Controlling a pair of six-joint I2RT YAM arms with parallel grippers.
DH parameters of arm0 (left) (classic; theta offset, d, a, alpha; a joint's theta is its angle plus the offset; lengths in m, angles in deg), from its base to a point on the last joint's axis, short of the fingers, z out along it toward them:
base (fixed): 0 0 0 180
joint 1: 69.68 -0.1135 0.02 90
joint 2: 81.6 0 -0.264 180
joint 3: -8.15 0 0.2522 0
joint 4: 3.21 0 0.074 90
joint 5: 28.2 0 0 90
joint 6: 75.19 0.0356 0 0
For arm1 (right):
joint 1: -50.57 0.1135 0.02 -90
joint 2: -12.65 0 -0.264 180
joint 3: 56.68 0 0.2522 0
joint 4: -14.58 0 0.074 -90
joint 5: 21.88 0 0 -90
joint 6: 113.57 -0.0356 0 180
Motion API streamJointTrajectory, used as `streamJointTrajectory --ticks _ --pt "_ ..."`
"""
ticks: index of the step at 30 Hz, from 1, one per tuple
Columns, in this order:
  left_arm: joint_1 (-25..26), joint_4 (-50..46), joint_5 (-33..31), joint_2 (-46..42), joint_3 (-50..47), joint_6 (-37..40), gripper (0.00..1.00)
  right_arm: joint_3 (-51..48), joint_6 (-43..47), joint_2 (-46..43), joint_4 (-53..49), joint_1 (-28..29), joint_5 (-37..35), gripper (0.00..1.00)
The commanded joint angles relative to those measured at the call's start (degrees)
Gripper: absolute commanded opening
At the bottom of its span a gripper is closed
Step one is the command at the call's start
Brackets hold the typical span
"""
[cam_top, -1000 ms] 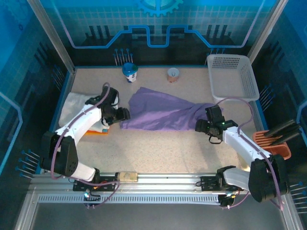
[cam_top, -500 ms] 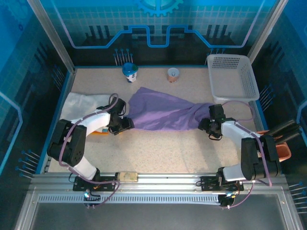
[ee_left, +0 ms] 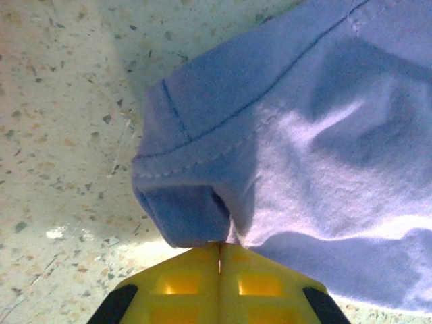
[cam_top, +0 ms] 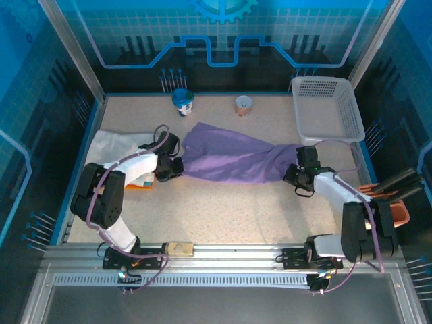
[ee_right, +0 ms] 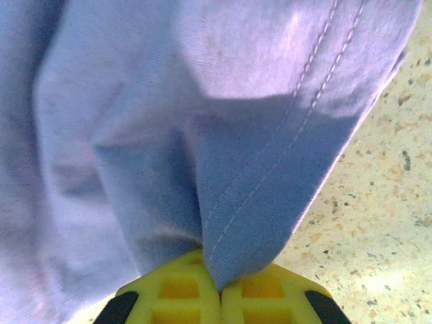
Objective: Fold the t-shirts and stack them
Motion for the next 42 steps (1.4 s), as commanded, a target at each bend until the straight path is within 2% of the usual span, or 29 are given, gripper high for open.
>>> streamJointTrajectory --ticks 1,4,8,13,16,21,24,25,26,27,28,29,32,38,42 --pt "0.68 -7.78 -1.10 -4.36 1.72 1.26 0.00 -0.30 2.18 -5.48 -4.61 -0.33 1.51 0.00" --pt "1.60 -14.23 -1.03 -10.46 2.89 1.29 0.00 0.70 4.01 -11.73 -9.09 -0.28 2.80 0.00" --pt "1.89 -23.17 0.12 -17.77 9.06 1.36 0.00 2.82 4.79 -20.96 -13.08 -0.34 3.61 0.00" --pt "1.90 -26.93 2.98 -19.22 20.21 1.99 0.00 5.65 2.90 -24.72 -11.99 -0.68 -0.19 0.00" --pt "0.37 -26.67 2.02 -15.35 25.98 3.75 0.00 6.44 -0.45 -22.58 -9.25 -3.78 -2.22 0.00" --pt "-3.52 -25.95 5.91 -2.99 37.42 6.41 0.00 8.31 -3.75 -14.14 -2.83 -12.41 4.99 0.00" --pt "-4.30 -27.29 7.32 7.93 45.68 8.41 0.00 12.53 -1.80 -5.39 -4.54 -13.58 7.32 0.00" --pt "-4.62 -27.77 8.40 11.72 48.71 9.00 0.02 13.44 -1.27 -2.82 -4.90 -13.80 8.14 0.00" --pt "-4.89 -28.16 9.14 15.21 51.01 9.47 0.15 13.47 -0.80 -0.83 -4.92 -13.92 9.05 0.00" --pt "-5.17 -29.14 9.56 19.07 53.88 9.74 0.33 14.74 -0.38 1.04 -4.98 -14.02 9.95 0.00" --pt "-5.38 -30.44 9.52 22.06 56.37 9.96 0.43 15.43 -0.10 2.60 -5.01 -14.30 10.56 0.00" --pt "-5.39 -31.30 9.42 23.77 57.54 10.17 0.45 15.54 0.10 3.48 -5.04 -14.33 11.05 0.00" --pt "-5.10 -28.06 10.04 21.73 51.91 9.28 0.47 14.67 1.10 3.78 -4.25 -14.34 12.48 0.00" --pt "-4.43 -16.89 12.62 9.75 28.90 5.50 0.51 10.78 1.97 1.58 -1.04 -14.33 14.89 0.01" --pt "-3.40 -12.82 9.94 7.53 20.11 4.99 0.50 10.33 1.88 2.26 0.00 -14.24 15.82 0.01"
